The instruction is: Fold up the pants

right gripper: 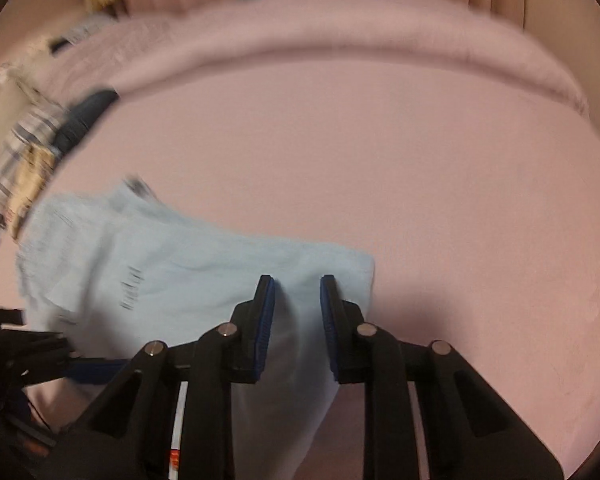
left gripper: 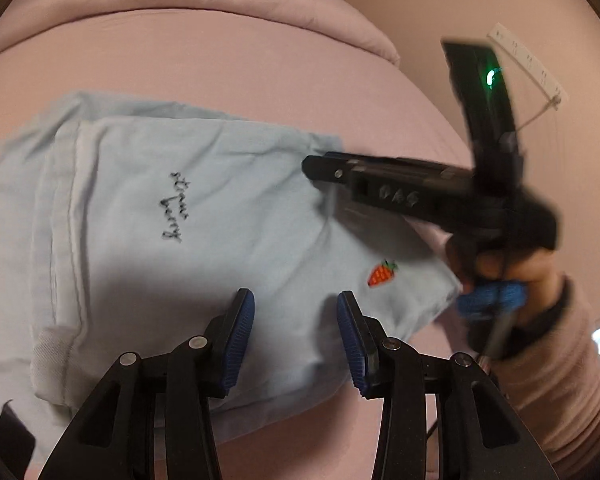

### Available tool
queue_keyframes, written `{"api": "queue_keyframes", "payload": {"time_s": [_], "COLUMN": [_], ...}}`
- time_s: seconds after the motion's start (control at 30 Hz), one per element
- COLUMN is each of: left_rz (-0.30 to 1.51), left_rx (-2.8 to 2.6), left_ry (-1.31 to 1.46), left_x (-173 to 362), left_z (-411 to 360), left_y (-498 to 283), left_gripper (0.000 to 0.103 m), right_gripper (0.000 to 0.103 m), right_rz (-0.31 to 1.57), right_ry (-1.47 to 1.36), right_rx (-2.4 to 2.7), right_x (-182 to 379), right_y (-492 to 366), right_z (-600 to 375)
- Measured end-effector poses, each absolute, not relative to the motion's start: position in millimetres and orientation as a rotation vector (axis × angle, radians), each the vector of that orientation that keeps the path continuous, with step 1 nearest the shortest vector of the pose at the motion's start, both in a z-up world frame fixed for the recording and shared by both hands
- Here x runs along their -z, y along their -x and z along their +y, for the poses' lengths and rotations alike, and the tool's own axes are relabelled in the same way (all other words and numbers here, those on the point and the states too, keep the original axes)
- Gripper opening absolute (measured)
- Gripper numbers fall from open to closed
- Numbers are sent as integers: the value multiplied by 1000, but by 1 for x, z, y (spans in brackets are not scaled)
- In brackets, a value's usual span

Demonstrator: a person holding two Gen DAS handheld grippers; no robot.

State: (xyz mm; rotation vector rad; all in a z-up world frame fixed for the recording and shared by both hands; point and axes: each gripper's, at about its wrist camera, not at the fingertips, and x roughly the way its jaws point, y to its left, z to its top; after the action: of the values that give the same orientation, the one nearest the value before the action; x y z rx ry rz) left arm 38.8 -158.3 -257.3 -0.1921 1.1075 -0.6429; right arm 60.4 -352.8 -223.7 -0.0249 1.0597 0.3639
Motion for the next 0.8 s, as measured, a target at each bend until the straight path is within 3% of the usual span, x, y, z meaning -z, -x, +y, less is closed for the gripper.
{"api": "queue_keyframes", "payload": {"time_s": [0.17,0.23,0.43,0.53,0.67,0.8], "left_rz": [1144,1091,1077,1096,1074,1078], "left_rx": [648,621,570,554,574,548], "left_ry": [274,259,280,302,363,419], "left_x": [253,239,242,254,264,262], "left_z": [-125,-114,-87,-66,-38,-30], "left_y": [-37,-35,-34,-27,-12,-10], "left_gripper": [42,42,42,42,40,36], "right_gripper": [21,26,22,13,9,9], "right_rz": [990,984,837,885,981,888], "right_ry": [86,68,63,140,150,38], "right_rx": [-367,-350,-500,-499,-434,-438], "right_x": [221,206,154,168,214,225], "right_y": [-40,-37,11,35,65,77], "right_z": [-346,-345,-331,-324,-347,-364]}}
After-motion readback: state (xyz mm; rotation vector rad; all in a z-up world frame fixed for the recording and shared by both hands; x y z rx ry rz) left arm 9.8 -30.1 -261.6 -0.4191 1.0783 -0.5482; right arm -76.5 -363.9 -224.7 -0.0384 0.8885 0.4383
